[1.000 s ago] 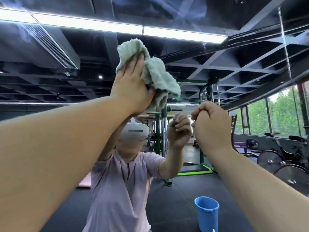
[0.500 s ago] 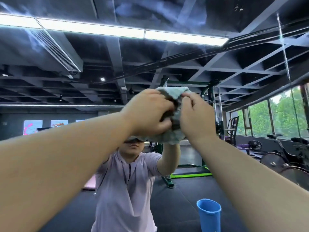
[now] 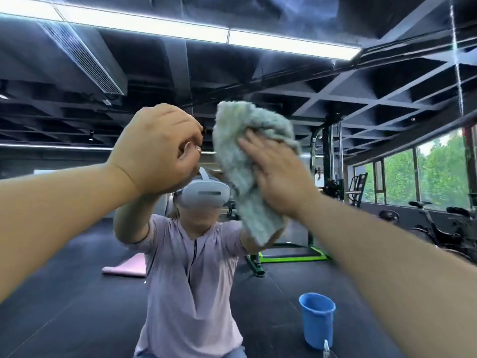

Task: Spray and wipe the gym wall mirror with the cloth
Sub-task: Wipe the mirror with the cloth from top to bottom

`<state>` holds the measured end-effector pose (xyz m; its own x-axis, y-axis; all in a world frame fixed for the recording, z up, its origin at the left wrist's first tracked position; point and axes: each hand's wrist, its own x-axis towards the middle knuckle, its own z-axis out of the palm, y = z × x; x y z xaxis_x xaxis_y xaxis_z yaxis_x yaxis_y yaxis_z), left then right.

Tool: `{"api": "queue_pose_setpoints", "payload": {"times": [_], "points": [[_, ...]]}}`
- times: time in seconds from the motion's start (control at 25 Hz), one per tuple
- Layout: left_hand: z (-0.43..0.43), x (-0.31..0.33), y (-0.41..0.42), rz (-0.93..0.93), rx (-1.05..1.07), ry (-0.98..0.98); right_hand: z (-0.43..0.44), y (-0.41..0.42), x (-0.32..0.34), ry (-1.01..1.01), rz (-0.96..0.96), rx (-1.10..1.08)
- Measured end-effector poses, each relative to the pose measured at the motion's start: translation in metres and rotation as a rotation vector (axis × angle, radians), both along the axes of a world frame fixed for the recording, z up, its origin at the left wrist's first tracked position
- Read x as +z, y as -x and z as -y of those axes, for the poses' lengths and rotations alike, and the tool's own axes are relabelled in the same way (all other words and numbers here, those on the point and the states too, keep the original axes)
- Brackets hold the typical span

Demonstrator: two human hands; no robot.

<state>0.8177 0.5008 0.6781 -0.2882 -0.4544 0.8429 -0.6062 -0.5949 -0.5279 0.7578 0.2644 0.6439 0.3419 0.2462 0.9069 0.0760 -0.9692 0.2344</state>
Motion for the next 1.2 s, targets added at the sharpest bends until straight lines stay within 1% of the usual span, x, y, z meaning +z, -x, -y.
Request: {"api": "queue_pose_setpoints", "payload": {"times": [0.04, 0.08, 0.12, 0.16, 0.2, 0.24, 0.32, 0.36, 0.4, 0.44, 0.48, 0.52, 0.56, 0.6, 0.64, 0.72, 0.76, 0.84, 0.88, 0.92, 1.0, 1.04, 1.08, 1.12, 1.2], "points": [[0.007, -0.005, 0.002, 0.012, -0.009, -0.029, 0.036, 0.008, 0.001, -0.091, -0.007, -0.115], [0.016, -0.011, 0.002, 0.043, -0.014, -0.079, 0.068, 0.019, 0.009, -0.254, 0.021, -0.227], [0.025, -0.014, 0.003, 0.070, -0.006, -0.124, 0.087, 0.026, 0.019, -0.436, 0.046, -0.293], [0.035, -0.015, 0.003, 0.078, 0.013, -0.148, 0.091, 0.025, 0.025, -0.576, 0.064, -0.303], [0.045, -0.014, 0.004, 0.071, 0.032, -0.141, 0.080, 0.016, 0.023, -0.617, 0.103, -0.263], [0.056, -0.011, 0.005, 0.055, 0.051, -0.109, 0.065, 0.008, 0.014, -0.542, 0.125, -0.180], [0.074, -0.003, 0.010, 0.014, 0.087, -0.022, 0.047, 0.005, -0.022, -0.270, 0.053, -0.071], [0.082, -0.001, 0.015, 0.007, 0.098, 0.006, 0.058, 0.017, -0.034, -0.136, -0.003, -0.067], [0.089, -0.001, 0.018, 0.012, 0.097, 0.015, 0.080, 0.032, -0.033, -0.100, -0.039, -0.099], [0.094, -0.002, 0.022, 0.026, 0.082, 0.002, 0.107, 0.042, -0.025, -0.188, -0.046, -0.163], [0.100, -0.004, 0.024, 0.042, 0.060, -0.026, 0.126, 0.048, -0.014, -0.375, -0.047, -0.217], [0.103, -0.006, 0.025, 0.063, 0.041, -0.056, 0.131, 0.049, -0.003, -0.550, -0.035, -0.291], [0.107, -0.007, 0.025, 0.089, 0.030, -0.083, 0.121, 0.044, 0.002, -0.636, -0.016, -0.322], [0.109, -0.008, 0.024, 0.115, 0.023, -0.092, 0.098, 0.031, -0.003, -0.595, 0.022, -0.296], [0.110, -0.007, 0.023, 0.121, 0.020, -0.079, 0.069, 0.018, -0.017, -0.470, 0.016, -0.230], [0.108, -0.004, 0.023, 0.107, 0.003, -0.025, 0.029, 0.007, -0.064, -0.167, -0.099, -0.081], [0.103, -0.008, 0.023, 0.098, 0.006, -0.016, 0.029, 0.010, -0.087, -0.039, -0.153, -0.032], [0.085, -0.014, 0.020, 0.106, 0.045, -0.067, 0.055, 0.025, -0.106, 0.112, -0.179, -0.068], [0.075, -0.018, 0.017, 0.112, 0.073, -0.109, 0.072, 0.029, -0.104, 0.096, -0.168, -0.141], [0.065, -0.019, 0.015, 0.112, 0.098, -0.133, 0.085, 0.030, -0.093, -0.004, -0.150, -0.220], [0.043, -0.017, 0.014, 0.083, 0.134, -0.109, 0.084, 0.024, -0.043, -0.317, -0.094, -0.282], [0.035, -0.016, 0.014, 0.064, 0.143, -0.087, 0.068, 0.018, -0.013, -0.387, -0.083, -0.297], [0.027, -0.014, 0.015, 0.052, 0.146, -0.072, 0.042, 0.008, 0.009, -0.372, -0.074, -0.300], [0.021, -0.013, 0.015, 0.048, 0.142, -0.066, 0.013, -0.002, 0.018, -0.295, -0.069, -0.303], [0.007, -0.011, 0.014, 0.041, 0.137, -0.056, -0.037, -0.018, 0.003, -0.069, -0.113, -0.205]]}}
